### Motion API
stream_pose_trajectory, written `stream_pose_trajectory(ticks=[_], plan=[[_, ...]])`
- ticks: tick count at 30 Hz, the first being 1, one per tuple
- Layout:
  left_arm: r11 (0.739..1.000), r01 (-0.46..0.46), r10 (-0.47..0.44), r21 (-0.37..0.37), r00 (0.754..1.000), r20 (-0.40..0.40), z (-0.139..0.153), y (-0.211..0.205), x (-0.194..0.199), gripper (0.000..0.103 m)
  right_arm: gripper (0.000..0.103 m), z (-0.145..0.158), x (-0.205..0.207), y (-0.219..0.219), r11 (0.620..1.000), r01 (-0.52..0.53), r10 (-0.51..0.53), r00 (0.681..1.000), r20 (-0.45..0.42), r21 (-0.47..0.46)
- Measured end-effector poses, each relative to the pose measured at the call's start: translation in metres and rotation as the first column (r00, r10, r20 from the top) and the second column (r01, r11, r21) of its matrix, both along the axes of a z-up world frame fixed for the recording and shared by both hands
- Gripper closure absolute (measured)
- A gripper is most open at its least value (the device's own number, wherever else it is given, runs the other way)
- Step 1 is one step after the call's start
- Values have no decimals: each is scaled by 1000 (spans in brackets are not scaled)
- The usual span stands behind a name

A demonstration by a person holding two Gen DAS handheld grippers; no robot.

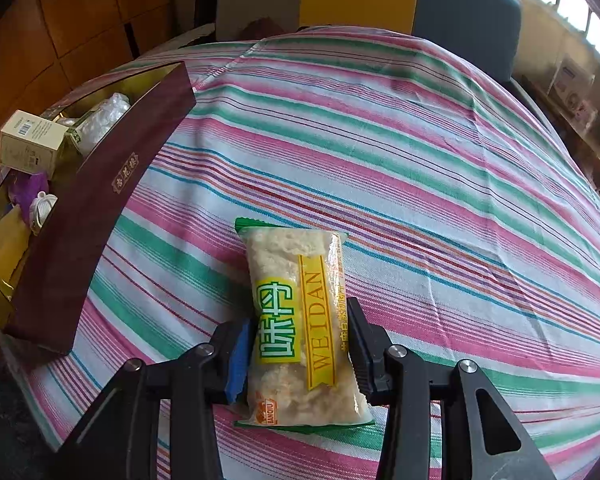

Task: Organize objects
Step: 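Carry the yellow hat over the gold tray with the left gripper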

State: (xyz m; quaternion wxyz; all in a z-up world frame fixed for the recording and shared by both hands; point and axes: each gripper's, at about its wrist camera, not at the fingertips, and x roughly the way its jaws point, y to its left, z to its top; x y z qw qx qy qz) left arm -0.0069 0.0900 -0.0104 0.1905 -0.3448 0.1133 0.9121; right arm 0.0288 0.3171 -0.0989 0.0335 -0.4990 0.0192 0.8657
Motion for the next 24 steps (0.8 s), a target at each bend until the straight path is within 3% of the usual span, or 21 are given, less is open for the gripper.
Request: stream_pose_trajectory(ticks=[24], plan=[[1000,-9,10,-22,998,63,-22,5,-14,64,59,-1,-2,-3,1000,-9,9,1000,-3,21]])
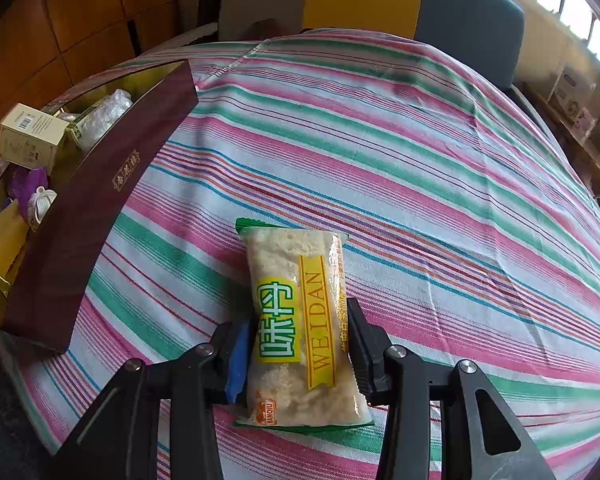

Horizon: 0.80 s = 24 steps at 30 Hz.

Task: Organize objects
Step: 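Carry the yellow hat over the gold tray with the left gripper, then lower the hat into the tray and open the left gripper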

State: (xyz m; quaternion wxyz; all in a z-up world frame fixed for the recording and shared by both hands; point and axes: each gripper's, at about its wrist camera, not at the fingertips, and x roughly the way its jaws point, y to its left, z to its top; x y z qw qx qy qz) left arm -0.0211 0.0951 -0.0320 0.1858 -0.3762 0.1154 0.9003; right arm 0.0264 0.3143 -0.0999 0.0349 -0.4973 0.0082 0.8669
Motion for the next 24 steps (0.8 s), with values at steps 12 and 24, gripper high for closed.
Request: stream_pose_trajectory(ticks=[12,24], plan=[[996,-63,53,56,986,159,-45,6,-49,52,59,0,-1,-1,1000,0,0,1000,1,1],[992,-113,106,54,987,125,-36,-15,-40,44,59,-1,-2,-3,1000,-7,7,1000,0,11]])
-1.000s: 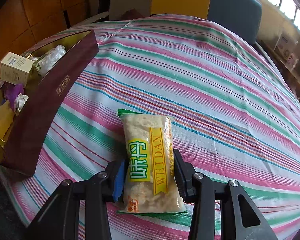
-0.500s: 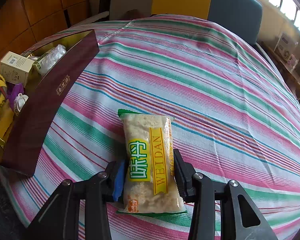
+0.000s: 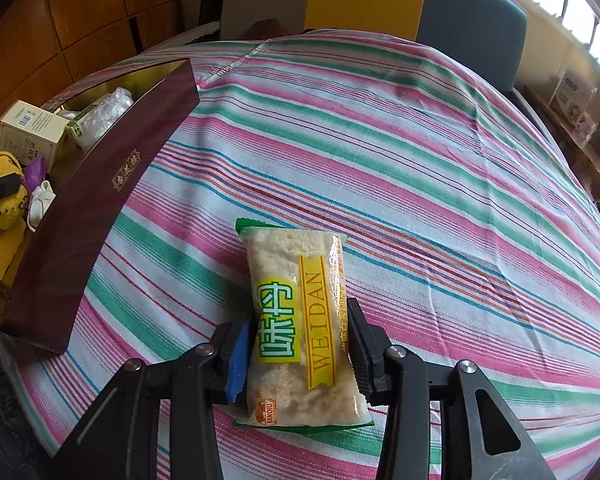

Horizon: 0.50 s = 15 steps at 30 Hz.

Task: Organize objects
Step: 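Lower the hat into the tray and open the left gripper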

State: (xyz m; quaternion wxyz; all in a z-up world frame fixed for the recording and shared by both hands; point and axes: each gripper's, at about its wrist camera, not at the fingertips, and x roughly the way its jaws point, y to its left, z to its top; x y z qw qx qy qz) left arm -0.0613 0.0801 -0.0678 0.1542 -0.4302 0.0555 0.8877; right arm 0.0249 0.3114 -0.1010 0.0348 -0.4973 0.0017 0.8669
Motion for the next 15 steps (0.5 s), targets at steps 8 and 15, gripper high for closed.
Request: stream_pose_trajectory(ticks=[8,15], plan=[[1000,-9,8,-13,994,-110,34,-7,21,44,60,-1,1,-1,1000,0,0,1000,-4,12],[1000,-4,2,-13,982,-190,61,-14,35,44,62,-1,1,-3,999,25,-25,1000,2,26]])
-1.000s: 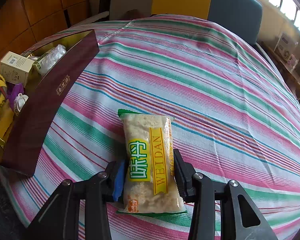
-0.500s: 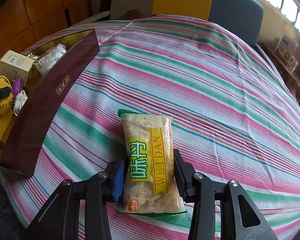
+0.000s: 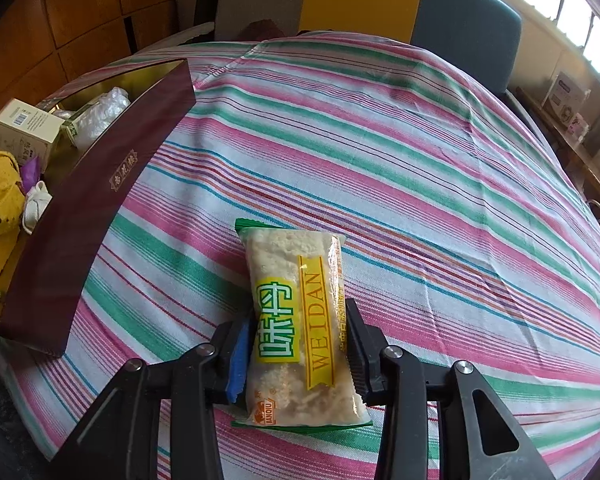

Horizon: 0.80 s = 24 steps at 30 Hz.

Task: Organize objects
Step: 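Lower the hat into the tray and open the left gripper, then carry the bread packet into the gold tray and open the right gripper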

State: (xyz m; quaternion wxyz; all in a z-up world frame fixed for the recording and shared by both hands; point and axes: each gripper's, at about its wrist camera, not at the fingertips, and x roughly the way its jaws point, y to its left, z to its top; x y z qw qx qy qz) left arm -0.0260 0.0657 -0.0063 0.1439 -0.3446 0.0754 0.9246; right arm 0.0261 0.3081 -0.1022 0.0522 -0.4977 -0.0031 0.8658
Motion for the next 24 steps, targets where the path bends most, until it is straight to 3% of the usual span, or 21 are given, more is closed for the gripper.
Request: stream_pose_trajectory(ticks=[3,6,14,19,24], plan=[[1000,1,-1,-3,1000,-23,6,-5,4,44,62,6,-5,0,999,41,-41,999,26,-10],[1000,-7,7,0,1000,-30,7,-10,4,44,62,27,-8,-11,998,49,-50,999,-21,-48],[999,-37,37,4,999,-19,4,-24,4,43,62,89,-33,-88,987,-119,102,982,-159,-105],[998,-55,55,9,998,-19,3,-31,4,41,62,90,-52,-140,971,-204,184,972,-149,-127],[996,-87,87,15,996,-8,-3,-41,0,38,62,60,-83,-172,972,-216,212,976,-54,-89]])
